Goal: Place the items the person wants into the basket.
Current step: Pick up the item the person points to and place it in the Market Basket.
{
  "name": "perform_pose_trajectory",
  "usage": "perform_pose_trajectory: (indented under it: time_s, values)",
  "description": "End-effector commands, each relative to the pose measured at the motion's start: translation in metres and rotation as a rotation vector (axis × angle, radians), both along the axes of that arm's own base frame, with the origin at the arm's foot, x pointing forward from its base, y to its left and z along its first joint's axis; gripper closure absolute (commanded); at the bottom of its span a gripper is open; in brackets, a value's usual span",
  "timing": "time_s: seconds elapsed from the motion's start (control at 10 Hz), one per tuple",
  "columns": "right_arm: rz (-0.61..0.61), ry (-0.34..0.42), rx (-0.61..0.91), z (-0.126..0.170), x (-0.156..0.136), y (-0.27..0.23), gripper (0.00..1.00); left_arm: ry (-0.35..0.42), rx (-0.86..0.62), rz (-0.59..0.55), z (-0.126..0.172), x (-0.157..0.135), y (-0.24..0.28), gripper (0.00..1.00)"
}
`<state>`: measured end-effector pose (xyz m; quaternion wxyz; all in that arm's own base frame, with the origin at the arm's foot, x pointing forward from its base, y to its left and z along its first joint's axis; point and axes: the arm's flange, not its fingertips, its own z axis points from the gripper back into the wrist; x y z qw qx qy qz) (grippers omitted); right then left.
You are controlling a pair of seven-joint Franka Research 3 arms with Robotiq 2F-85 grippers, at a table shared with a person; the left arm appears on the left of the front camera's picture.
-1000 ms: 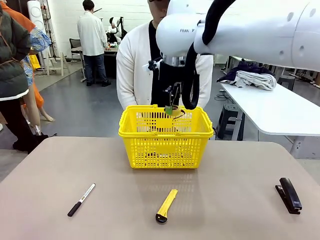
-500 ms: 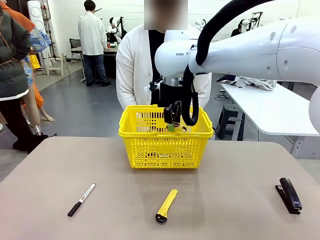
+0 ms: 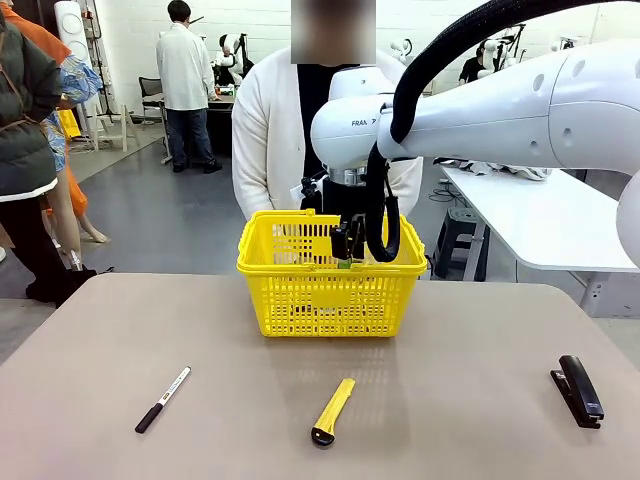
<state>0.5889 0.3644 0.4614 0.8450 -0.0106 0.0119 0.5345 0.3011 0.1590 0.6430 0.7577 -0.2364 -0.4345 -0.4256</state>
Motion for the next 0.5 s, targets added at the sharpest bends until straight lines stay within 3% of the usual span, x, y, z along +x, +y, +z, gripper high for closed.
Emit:
perform_pose_trajectory:
  time_s: [0.0,0.4]
  values:
    - [0.023,-0.026,-0.006,-0.0008,0.0023,-0.0032,0.0,0.003,-0.003,-0.009,0.002,-0.0004,0.0007,0.0]
    - [0.011,-0.032,0.006,0.0022,0.0037,-0.0046,0.0,0.003,-0.003,-0.009,0.002,-0.0004,0.0007,0.0]
